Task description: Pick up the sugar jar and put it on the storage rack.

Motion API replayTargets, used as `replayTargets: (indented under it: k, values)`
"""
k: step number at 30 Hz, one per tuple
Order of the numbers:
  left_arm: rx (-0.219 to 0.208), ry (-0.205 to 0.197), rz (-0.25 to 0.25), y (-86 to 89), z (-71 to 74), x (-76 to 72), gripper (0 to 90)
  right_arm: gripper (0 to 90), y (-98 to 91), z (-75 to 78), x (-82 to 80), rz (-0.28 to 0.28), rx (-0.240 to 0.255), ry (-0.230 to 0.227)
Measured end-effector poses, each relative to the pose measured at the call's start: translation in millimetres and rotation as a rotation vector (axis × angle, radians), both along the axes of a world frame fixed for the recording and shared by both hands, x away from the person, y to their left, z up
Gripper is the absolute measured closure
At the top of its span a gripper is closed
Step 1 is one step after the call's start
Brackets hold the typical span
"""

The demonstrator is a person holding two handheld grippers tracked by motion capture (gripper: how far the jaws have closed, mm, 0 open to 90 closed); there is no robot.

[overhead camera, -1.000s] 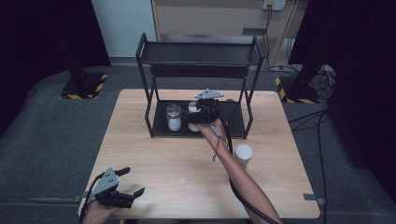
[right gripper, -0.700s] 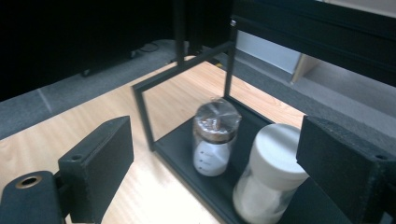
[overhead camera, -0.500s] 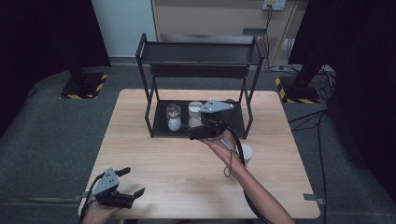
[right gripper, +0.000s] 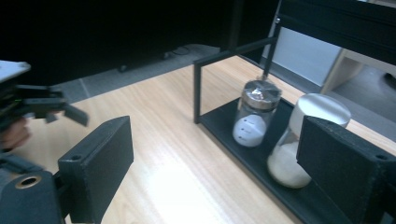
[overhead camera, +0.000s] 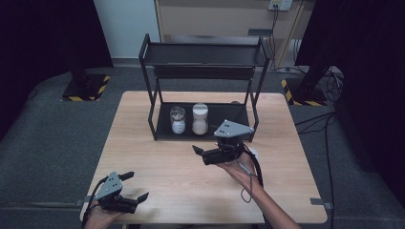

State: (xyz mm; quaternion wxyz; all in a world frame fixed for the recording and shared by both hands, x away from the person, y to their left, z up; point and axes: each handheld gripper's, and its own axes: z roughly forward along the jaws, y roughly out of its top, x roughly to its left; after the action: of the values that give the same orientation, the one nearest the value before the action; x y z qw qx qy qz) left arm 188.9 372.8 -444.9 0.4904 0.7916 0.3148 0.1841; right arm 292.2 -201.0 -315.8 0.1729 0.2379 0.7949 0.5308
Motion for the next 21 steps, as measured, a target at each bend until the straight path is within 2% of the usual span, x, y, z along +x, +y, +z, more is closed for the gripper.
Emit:
replayTargets:
  k: [11, 14, 21]
  values:
    - [0.000, 0.002, 0.001, 0.1, 0.1, 0.0, 3.9, 9.9, -36.5, -10.4, -37.0, -0.017, 0.045, -0.021]
    - [-0.001, 0.003, 0.001, -0.2, 0.1, 0.2, 3.9, 9.3, -49.9, -18.1, -52.1, -0.047, 0.055, -0.040]
    - [-0.002, 0.005, 0.001, -0.2, 0.1, 0.4, 3.9, 8.2, -82.4, -34.5, -78.9, -0.105, 0.081, -0.036]
